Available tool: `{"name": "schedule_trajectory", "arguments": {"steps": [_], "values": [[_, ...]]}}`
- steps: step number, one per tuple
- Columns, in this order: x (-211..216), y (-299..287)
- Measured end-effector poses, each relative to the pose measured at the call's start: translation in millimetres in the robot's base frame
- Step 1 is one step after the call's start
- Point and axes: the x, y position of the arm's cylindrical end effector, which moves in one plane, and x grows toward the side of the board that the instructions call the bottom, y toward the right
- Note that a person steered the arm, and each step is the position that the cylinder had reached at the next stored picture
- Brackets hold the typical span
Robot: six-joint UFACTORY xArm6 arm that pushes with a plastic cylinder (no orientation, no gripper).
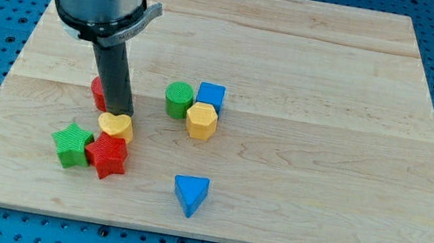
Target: Form a vertical line with the red blocks yellow heart
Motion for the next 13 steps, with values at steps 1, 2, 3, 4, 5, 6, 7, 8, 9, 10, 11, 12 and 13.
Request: {"name": "schedule_trajectory", "arguments": {"steps": [1, 2, 3, 4, 5, 6, 7, 8, 9, 10, 11, 12, 13], "values": [[-16.1, 0.0], [-35.8, -2.6], [-72.3, -1.8], [-122.7, 3.7], [-115.1, -37.5], [-81.3, -51.6], [-96.5, -44.8], [-112.0, -37.5], [-112.3, -62.3], [-105.9, -69.7], [-55.0, -42.0], [-47.5, -19.7], [-49.5, -12.7]]}}
